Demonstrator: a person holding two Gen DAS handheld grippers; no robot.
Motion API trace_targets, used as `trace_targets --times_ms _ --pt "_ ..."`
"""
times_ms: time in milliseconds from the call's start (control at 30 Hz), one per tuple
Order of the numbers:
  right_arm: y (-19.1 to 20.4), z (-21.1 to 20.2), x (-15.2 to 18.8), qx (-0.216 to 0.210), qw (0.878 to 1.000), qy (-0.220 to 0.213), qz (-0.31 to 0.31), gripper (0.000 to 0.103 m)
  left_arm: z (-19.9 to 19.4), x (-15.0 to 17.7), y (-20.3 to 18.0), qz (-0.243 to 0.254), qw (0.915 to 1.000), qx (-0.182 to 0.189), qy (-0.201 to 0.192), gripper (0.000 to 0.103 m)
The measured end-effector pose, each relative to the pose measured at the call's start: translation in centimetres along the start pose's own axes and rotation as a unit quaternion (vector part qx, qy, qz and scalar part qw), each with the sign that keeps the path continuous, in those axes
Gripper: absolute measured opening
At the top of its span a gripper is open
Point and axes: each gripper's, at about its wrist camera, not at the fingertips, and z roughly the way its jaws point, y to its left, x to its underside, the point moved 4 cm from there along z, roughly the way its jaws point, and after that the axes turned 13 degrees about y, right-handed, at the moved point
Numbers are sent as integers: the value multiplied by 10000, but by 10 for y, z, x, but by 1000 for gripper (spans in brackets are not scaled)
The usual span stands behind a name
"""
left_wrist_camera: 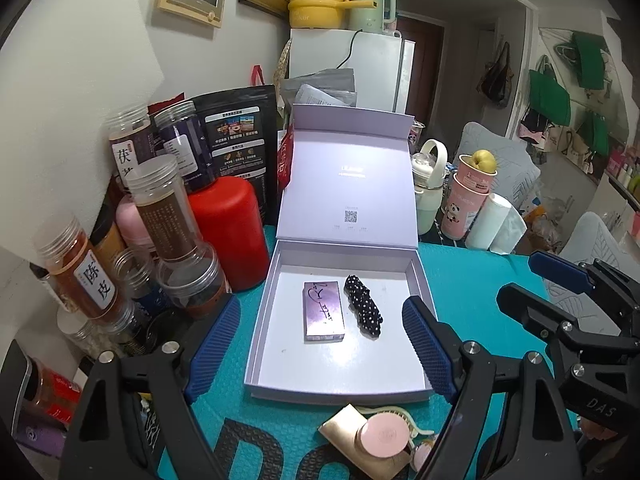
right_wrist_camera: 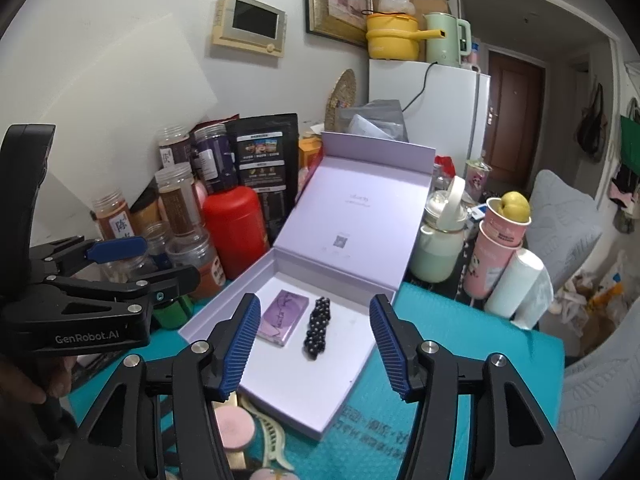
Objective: Organize rigid objects
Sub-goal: 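Withdraw both open tools from the gift box back over the table items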
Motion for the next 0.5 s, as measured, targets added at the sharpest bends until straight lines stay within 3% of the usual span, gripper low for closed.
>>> trace_targets --times_ms 33,67,500 --pt "1 -2 2 1 10000 -8 -2 59 -3 4 1 -3 10000 1 -10 100" --pt "2 -5 5 -2 10000 -18 3 63 -5 5 1 -5 10000 8 -20 103" --pt "18 -28 43 -95 9999 -38 41 71 -33 47 6 24 10000 -7 -82 103"
